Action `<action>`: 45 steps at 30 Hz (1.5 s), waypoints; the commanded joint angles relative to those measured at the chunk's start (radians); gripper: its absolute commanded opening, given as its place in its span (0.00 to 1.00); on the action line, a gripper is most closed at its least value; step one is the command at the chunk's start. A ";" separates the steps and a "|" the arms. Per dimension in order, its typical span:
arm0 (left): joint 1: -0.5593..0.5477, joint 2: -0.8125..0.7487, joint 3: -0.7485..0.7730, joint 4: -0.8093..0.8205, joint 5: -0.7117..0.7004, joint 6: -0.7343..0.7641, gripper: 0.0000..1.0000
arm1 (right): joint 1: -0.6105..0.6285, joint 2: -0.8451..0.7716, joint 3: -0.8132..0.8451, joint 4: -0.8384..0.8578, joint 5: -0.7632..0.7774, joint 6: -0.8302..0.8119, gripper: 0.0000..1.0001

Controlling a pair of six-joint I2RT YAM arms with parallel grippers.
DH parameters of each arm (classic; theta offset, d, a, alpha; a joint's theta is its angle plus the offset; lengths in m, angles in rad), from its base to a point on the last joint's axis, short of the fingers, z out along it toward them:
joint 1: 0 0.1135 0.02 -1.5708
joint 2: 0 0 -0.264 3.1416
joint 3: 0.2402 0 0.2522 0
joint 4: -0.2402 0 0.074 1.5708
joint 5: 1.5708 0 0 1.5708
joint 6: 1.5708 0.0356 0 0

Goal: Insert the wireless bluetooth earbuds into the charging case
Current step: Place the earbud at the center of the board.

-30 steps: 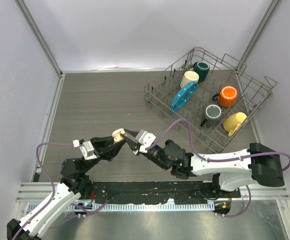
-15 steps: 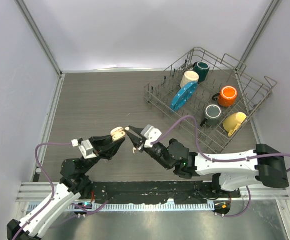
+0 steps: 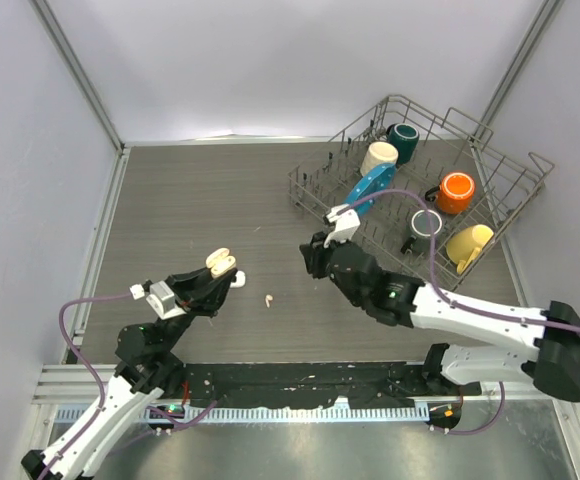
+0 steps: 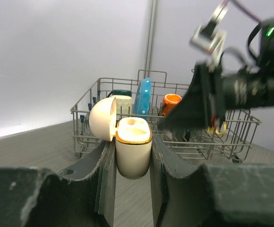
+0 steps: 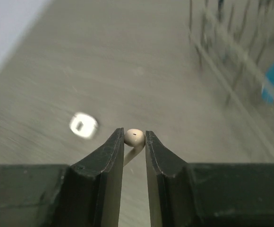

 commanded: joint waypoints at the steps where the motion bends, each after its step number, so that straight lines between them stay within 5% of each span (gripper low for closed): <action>1: -0.003 -0.040 -0.055 -0.002 -0.034 0.011 0.00 | -0.020 0.119 -0.041 -0.301 -0.119 0.286 0.01; 14: -0.003 -0.021 -0.044 0.009 -0.026 0.006 0.00 | -0.020 0.419 -0.029 -0.315 -0.204 0.394 0.01; 45: -0.003 -0.018 -0.050 0.012 -0.040 0.000 0.00 | -0.020 0.475 0.055 -0.444 -0.184 0.376 0.34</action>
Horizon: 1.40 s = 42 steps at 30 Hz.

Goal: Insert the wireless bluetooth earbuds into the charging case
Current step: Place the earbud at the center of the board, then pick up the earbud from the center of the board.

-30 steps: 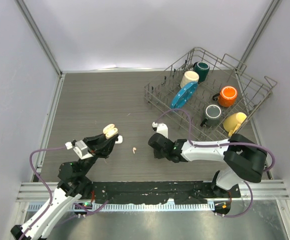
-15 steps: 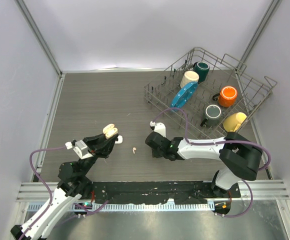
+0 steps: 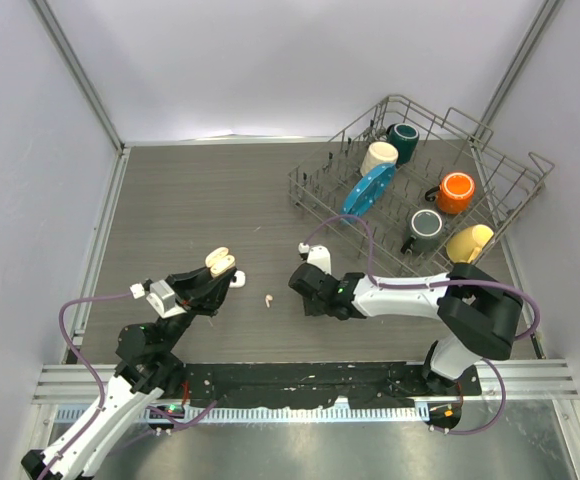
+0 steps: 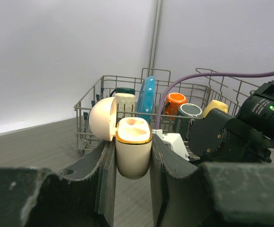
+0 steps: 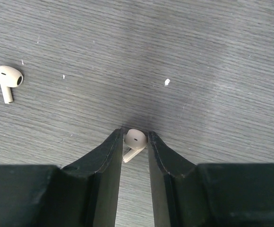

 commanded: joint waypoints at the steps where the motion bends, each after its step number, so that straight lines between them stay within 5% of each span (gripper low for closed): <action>1: -0.003 -0.012 -0.050 0.029 -0.014 -0.001 0.00 | 0.004 0.012 0.027 -0.025 0.016 0.000 0.34; 8: -0.003 -0.020 -0.050 0.021 -0.011 -0.003 0.00 | 0.004 0.006 0.032 -0.031 0.022 0.005 0.33; 12: -0.003 -0.026 -0.052 0.012 -0.012 -0.004 0.00 | 0.004 -0.002 0.035 -0.043 0.029 0.002 0.17; 21: -0.003 -0.026 -0.052 0.012 -0.018 -0.007 0.00 | 0.019 -0.124 0.035 0.003 0.071 -0.063 0.05; 31: -0.003 -0.012 -0.058 0.047 -0.006 -0.020 0.00 | 0.132 -0.480 -0.043 0.368 0.301 -0.371 0.01; 42: -0.003 0.160 -0.046 0.150 0.135 -0.017 0.00 | 0.306 -0.464 -0.039 0.858 0.316 -0.875 0.01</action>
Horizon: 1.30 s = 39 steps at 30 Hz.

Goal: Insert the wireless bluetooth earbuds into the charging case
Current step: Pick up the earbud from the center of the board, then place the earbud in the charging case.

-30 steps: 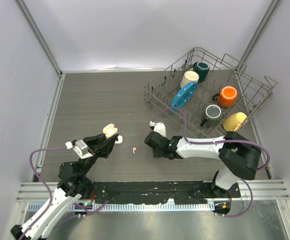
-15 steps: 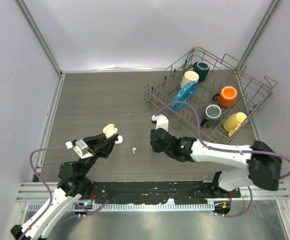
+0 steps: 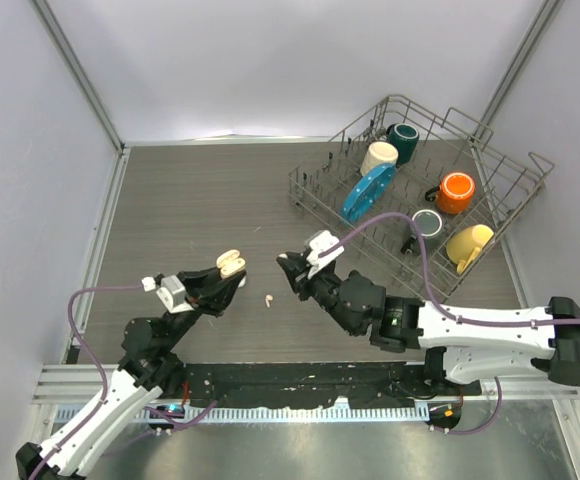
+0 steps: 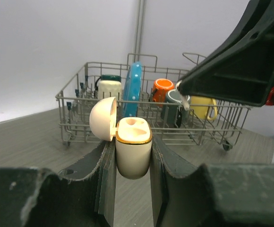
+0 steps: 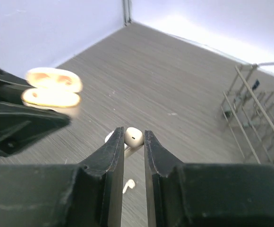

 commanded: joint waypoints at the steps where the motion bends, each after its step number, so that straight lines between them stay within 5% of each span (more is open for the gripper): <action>1: -0.001 0.072 -0.044 0.096 0.094 0.008 0.00 | 0.061 0.029 -0.009 0.325 0.031 -0.274 0.01; 6: -0.001 0.117 -0.044 0.121 0.128 0.013 0.00 | 0.104 0.072 -0.012 0.477 -0.003 -0.391 0.01; 39: -0.001 0.089 -0.021 0.172 0.202 0.013 0.00 | 0.106 0.187 0.076 0.368 -0.141 -0.379 0.01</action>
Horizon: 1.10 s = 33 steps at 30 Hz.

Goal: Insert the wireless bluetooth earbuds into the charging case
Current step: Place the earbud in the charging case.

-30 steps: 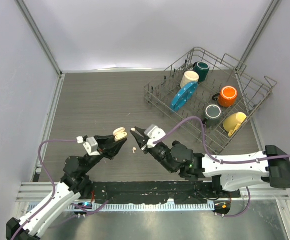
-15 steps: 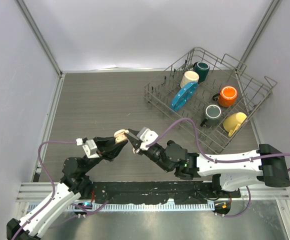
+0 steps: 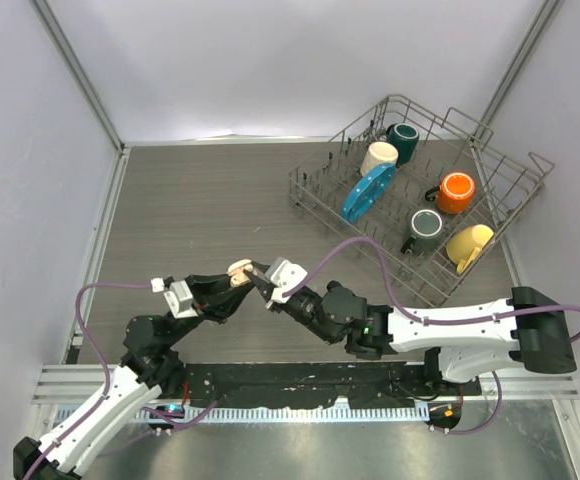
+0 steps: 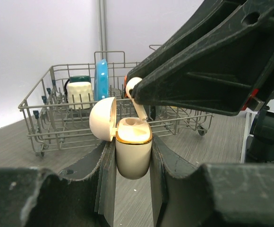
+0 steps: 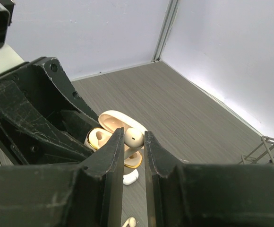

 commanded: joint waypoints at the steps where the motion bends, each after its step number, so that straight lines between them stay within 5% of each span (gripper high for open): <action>1: -0.001 -0.012 -0.021 0.080 0.004 0.005 0.00 | 0.004 0.008 0.048 0.003 0.004 -0.004 0.01; 33: -0.001 -0.067 -0.033 0.069 -0.024 0.005 0.00 | 0.051 0.057 0.066 -0.002 0.148 -0.141 0.01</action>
